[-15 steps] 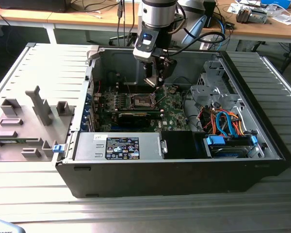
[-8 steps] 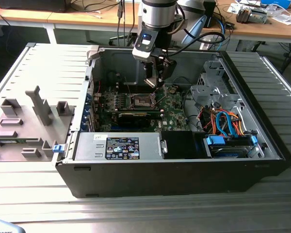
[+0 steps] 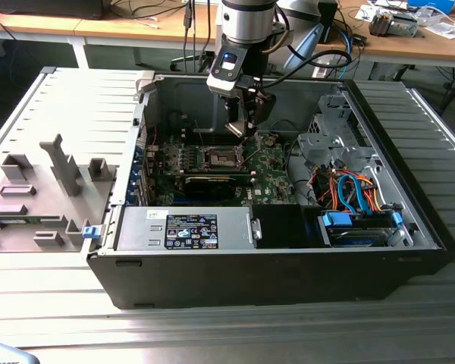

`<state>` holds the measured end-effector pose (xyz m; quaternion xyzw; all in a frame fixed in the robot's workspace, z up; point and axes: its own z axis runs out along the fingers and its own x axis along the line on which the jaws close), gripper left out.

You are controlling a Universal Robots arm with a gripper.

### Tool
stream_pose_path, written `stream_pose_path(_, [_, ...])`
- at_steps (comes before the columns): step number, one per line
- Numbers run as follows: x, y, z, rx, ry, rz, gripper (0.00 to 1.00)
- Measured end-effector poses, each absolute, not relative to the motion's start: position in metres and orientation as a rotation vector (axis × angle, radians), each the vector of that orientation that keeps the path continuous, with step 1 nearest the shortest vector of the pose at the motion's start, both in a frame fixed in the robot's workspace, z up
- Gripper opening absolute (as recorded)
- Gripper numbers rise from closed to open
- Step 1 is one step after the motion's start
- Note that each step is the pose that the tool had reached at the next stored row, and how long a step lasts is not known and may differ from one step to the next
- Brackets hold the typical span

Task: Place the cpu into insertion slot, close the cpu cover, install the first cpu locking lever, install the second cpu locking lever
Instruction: 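Place the cpu into insertion slot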

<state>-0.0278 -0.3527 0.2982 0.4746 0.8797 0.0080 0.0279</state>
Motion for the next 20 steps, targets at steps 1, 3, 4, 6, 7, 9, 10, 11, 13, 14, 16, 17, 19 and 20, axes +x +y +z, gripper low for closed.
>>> stream_pose_path(1, [-0.0278, -0.3527, 0.2982, 1.467, 2.715, 0.025, 0.54])
stream_pose_path(3, [-0.0278, -0.3527, 0.2981, 1.469, 2.713, 0.024, 0.54])
stream_pose_path(4, [-0.0278, -0.3527, 0.2981, 1.475, 2.71, 0.024, 0.54])
stream_pose_path(6, [-0.0278, -0.3527, 0.2981, 1.476, 2.71, 0.024, 0.54])
stream_pose_path(7, [-0.0278, -0.3527, 0.2981, 1.476, 2.709, 0.024, 0.54])
stream_pose_path(9, [-0.0278, -0.3527, 0.2981, 1.477, 2.709, 0.024, 0.54])
stream_pose_path(10, [-0.0278, -0.3527, 0.2981, 1.477, 2.709, 0.024, 0.54])
stream_pose_path(11, [-0.0278, -0.3527, 0.2981, 1.477, 2.709, 0.024, 0.54])
stream_pose_path(13, [-0.0278, -0.3527, 0.298, 1.476, 2.709, 0.023, 0.54])
stream_pose_path(14, [-0.0278, -0.3527, 0.2981, 1.476, 2.709, 0.022, 0.54])
stream_pose_path(16, [-0.0278, -0.3527, 0.2981, 1.477, 2.708, 0.022, 0.54])
stream_pose_path(17, [-0.0278, -0.3527, 0.2981, 1.477, 2.708, 0.022, 0.54])
stream_pose_path(19, [-0.0278, -0.3527, 0.298, 1.479, 2.707, 0.022, 0.54])
stream_pose_path(20, [-0.0278, -0.3527, 0.2939, 1.486, 2.703, 0.021, 0.54])
